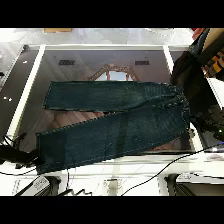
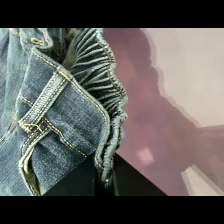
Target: Fold the clothes and pants, and hang the long-sleeved shirts on hangers.
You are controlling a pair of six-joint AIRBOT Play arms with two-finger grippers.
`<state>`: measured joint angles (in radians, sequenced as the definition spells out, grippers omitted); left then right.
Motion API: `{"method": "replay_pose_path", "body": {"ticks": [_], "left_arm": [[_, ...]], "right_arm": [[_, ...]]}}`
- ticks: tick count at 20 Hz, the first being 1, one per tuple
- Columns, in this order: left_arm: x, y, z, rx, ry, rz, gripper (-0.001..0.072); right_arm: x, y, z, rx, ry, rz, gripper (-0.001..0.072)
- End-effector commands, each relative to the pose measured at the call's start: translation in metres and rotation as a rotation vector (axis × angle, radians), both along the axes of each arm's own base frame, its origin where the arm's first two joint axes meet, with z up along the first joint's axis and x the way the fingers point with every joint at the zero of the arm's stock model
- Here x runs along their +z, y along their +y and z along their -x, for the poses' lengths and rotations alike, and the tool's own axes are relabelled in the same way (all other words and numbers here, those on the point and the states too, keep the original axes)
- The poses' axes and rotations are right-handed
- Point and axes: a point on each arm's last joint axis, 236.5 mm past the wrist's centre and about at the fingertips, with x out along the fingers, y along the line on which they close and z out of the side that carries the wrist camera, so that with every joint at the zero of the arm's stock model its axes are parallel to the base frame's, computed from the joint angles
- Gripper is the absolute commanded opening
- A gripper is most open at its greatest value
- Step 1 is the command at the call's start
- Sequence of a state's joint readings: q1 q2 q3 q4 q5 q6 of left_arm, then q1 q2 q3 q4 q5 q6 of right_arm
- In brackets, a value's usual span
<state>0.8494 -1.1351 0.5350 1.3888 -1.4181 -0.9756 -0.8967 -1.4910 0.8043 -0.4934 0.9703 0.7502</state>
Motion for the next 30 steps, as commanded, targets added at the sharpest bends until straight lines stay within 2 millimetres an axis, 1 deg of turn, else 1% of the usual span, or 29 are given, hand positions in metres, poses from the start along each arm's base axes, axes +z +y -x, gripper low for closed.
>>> {"method": "replay_pose_path", "body": {"ticks": [1,2,3,4,5,6,7,10,13,14,15,16,18,19,20,21,23,25,26,27,28,30], "left_arm": [[0.009,0.035,0.037,-0.138,0.137,-0.104,0.0175],[0.008,0.040,0.038,-0.141,0.142,-0.123,0.0455],[0.004,0.040,0.034,-0.118,0.129,-0.137,0.0664],[0.002,0.038,0.029,-0.107,0.109,-0.130,0.0669],[0.000,0.037,0.028,-0.107,0.107,-0.129,0.0632],[-0.001,0.037,0.029,-0.114,0.111,-0.118,0.0546],[-0.003,0.035,0.030,-0.117,0.118,-0.106,0.0484],[-0.011,0.021,0.023,-0.099,0.107,-0.028,0.0478],[-0.015,0.023,0.016,-0.088,0.084,-0.039,0.0468],[-0.015,0.023,0.016,-0.086,0.083,-0.037,0.0441],[-0.014,0.022,0.017,-0.086,0.086,-0.032,0.0258],[-0.013,0.021,0.018,-0.087,0.089,-0.028,0.0209],[-0.013,0.020,0.017,-0.085,0.087,-0.026,0.0209],[-0.013,0.020,0.016,-0.080,0.084,-0.023,0.0189],[-0.013,0.019,0.015,-0.071,0.083,-0.021,0.0069],[-0.013,0.018,0.014,-0.063,0.082,-0.019,0.0040],[-0.008,0.011,0.018,-0.066,0.101,0.017,0.0040],[0.001,0.003,0.024,-0.110,0.112,0.071,0.0038],[0.007,-0.002,0.020,-0.120,0.095,0.109,0.0038],[0.015,-0.009,0.010,-0.116,0.054,0.153,0.0038],[0.023,-0.013,-0.005,-0.095,0.002,0.184,0.0038],[0.049,-0.023,-0.052,-0.035,-0.165,0.264,0.0038]], "right_arm": [[0.004,0.010,0.001,0.031,-0.007,-0.031,0.0037],[0.005,0.012,0.001,0.037,-0.008,-0.037,0.0037],[0.005,0.013,0.002,0.041,-0.009,-0.042,0.0038],[0.005,0.013,0.002,0.042,-0.009,-0.042,0.0037],[0.005,0.013,0.002,0.042,-0.009,-0.042,0.0037],[0.005,0.013,0.002,0.042,-0.009,-0.042,0.0037],[0.005,0.013,0.002,0.042,-0.009,-0.043,0.0037],[0.006,0.015,0.002,0.041,-0.007,-0.053,0.0037],[0.006,0.015,0.002,0.032,-0.001,-0.067,0.0038],[0.006,0.016,0.002,0.033,-0.002,-0.069,0.0037],[0.006,0.017,0.002,0.036,-0.002,-0.072,0.0037],[0.007,0.017,0.002,0.038,-0.002,-0.074,0.0037],[0.007,0.019,0.003,0.043,-0.003,-0.079,0.0037],[0.008,0.020,0.003,0.046,-0.004,-0.083,0.0038],[0.008,0.021,0.003,0.049,-0.005,-0.086,0.0038],[0.009,0.023,0.003,0.054,-0.008,-0.093,0.0037],[0.015,0.026,0.002,0.074,-0.018,-0.105,0.0037],[0.031,0.030,-0.002,0.121,-0.050,-0.113,0.0037],[0.042,0.029,-0.004,0.142,-0.071,-0.099,0.0037],[0.056,0.026,-0.008,0.148,-0.095,-0.067,0.0036],[0.071,0.020,-0.011,0.146,-0.123,-0.022,0.0037],[0.105,0.010,-0.017,0.140,-0.181,0.073,0.0036]]}}
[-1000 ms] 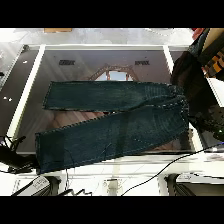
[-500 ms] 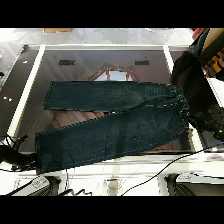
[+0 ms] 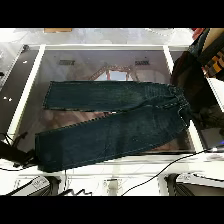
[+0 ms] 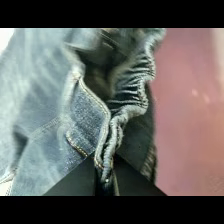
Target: Fold the clothes and pants, and hang the long-sleeved shirts on hangers.
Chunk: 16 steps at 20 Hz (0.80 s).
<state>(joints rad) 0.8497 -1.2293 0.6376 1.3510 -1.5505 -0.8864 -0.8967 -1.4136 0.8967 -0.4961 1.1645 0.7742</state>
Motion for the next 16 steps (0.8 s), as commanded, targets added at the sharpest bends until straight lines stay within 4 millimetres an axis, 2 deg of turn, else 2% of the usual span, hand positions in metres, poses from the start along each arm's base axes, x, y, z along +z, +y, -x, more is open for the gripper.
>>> {"method": "replay_pose_path", "body": {"ticks": [1,3,6,8,9,10,13,16], "left_arm": [[0.048,-0.022,-0.071,0.098,-0.252,0.173,0.0038],[0.085,-0.022,-0.123,0.165,-0.460,0.236,0.0038],[0.149,-0.017,-0.190,0.308,-0.743,0.338,0.0039],[0.190,0.000,-0.232,0.467,-0.925,0.388,0.0040],[0.200,0.015,-0.250,0.557,-0.991,0.371,0.0039],[0.203,0.029,-0.262,0.622,-1.026,0.333,0.0039],[0.188,0.063,-0.291,0.749,-1.062,0.154,0.0039],[0.174,0.078,-0.321,0.851,-1.076,0.006,0.0039]], "right_arm": [[0.054,-0.009,-0.008,0.006,-0.101,0.122,0.0036],[0.080,-0.012,-0.009,-0.007,-0.148,0.192,0.0036],[0.109,-0.014,-0.008,-0.048,-0.193,0.251,0.0036],[0.124,-0.019,-0.009,-0.104,-0.211,0.270,0.0036],[0.129,-0.022,-0.011,-0.139,-0.214,0.264,0.0037],[0.132,-0.024,-0.014,-0.182,-0.209,0.241,0.0036],[0.138,-0.028,-0.034,-0.310,-0.208,0.188,0.0036],[0.149,-0.032,-0.060,-0.440,-0.248,0.190,0.0036]]}}
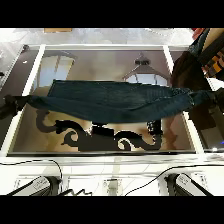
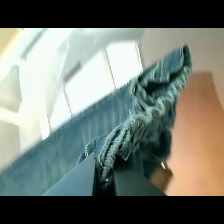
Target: Fold the clothes and pants, and hang the long-sleeved shirts on hangers.
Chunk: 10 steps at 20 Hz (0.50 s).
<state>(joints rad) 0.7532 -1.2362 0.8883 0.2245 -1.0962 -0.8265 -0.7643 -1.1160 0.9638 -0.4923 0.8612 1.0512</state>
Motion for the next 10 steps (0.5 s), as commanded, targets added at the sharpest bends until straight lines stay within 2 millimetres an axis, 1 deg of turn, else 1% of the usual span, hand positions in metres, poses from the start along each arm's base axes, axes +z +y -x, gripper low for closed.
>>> {"method": "replay_pose_path", "body": {"ticks": [1,3,4,5,6,8,10], "left_arm": [[-0.006,0.035,-0.043,0.264,-0.011,-0.053,0.0039],[-0.020,0.034,-0.066,0.366,0.008,-0.033,0.0039],[-0.031,0.033,-0.075,0.419,0.028,-0.012,0.0039],[-0.046,0.030,-0.084,0.472,0.060,0.019,0.0039],[-0.059,0.024,-0.090,0.497,0.087,0.051,0.0039],[-0.080,0.005,-0.104,0.480,0.126,0.101,0.0039],[-0.088,-0.009,-0.120,0.450,0.136,0.107,0.0040]], "right_arm": [[0.017,-0.016,-0.027,-0.203,-0.075,-0.032,0.0036],[0.020,-0.023,-0.039,-0.286,-0.110,-0.043,0.0036],[0.017,-0.024,-0.045,-0.323,-0.120,-0.066,0.0036],[0.012,-0.026,-0.052,-0.354,-0.123,-0.087,0.0036],[0.004,-0.027,-0.058,-0.380,-0.120,-0.102,0.0035],[-0.018,-0.027,-0.069,-0.427,-0.100,-0.155,0.0035],[-0.041,-0.028,-0.080,-0.459,-0.071,-0.197,0.0035]]}}
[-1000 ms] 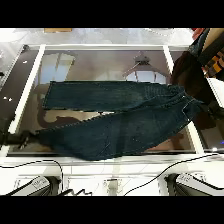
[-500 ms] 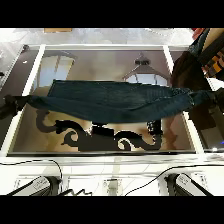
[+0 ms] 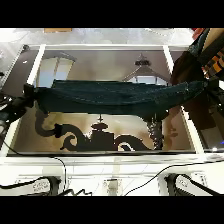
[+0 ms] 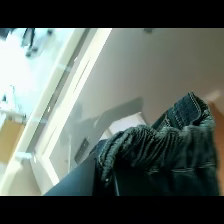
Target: Fold the clothes and pants, and hang the long-sleeved shirts on hangers.
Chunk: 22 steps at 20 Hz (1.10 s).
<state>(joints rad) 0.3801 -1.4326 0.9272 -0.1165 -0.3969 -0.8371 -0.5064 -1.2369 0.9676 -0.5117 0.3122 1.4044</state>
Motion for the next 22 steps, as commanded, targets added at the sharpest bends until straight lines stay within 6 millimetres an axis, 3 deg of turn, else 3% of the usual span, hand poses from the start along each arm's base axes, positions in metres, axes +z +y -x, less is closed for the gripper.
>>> {"method": "replay_pose_path", "body": {"ticks": [1,8,11,14,17,19,20,21,22], "left_arm": [[-0.022,-0.015,-0.026,0.035,0.033,0.036,0.0039],[0.005,-0.002,-0.071,0.044,-0.043,0.003,0.0039],[-0.006,0.001,-0.080,0.056,-0.032,0.011,0.0039],[-0.021,0.006,-0.084,0.133,-0.028,0.149,0.0040],[-0.032,0.006,-0.087,0.147,-0.021,0.187,0.0040],[-0.026,0.002,-0.092,0.088,-0.044,0.107,0.0075],[-0.019,0.001,-0.095,0.060,-0.059,0.049,0.0242],[-0.009,0.000,-0.099,0.026,-0.086,-0.013,0.0444],[0.006,-0.004,-0.104,-0.016,-0.127,-0.060,0.0445]], "right_arm": [[-0.030,-0.008,-0.021,-0.094,0.008,-0.069,0.0035],[-0.044,-0.007,-0.080,-0.054,0.003,-0.080,0.0035],[-0.046,0.002,-0.112,-0.046,-0.022,-0.072,0.0036],[-0.050,0.009,-0.141,-0.043,-0.051,-0.103,0.0036],[-0.054,0.010,-0.157,-0.043,-0.064,-0.104,0.0036],[-0.054,0.010,-0.161,-0.038,-0.066,-0.096,0.0038],[-0.054,0.010,-0.161,-0.035,-0.063,-0.088,0.0121],[-0.054,0.010,-0.161,-0.032,-0.062,-0.081,0.0381],[-0.052,0.008,-0.160,-0.024,-0.058,-0.052,0.0454]]}}
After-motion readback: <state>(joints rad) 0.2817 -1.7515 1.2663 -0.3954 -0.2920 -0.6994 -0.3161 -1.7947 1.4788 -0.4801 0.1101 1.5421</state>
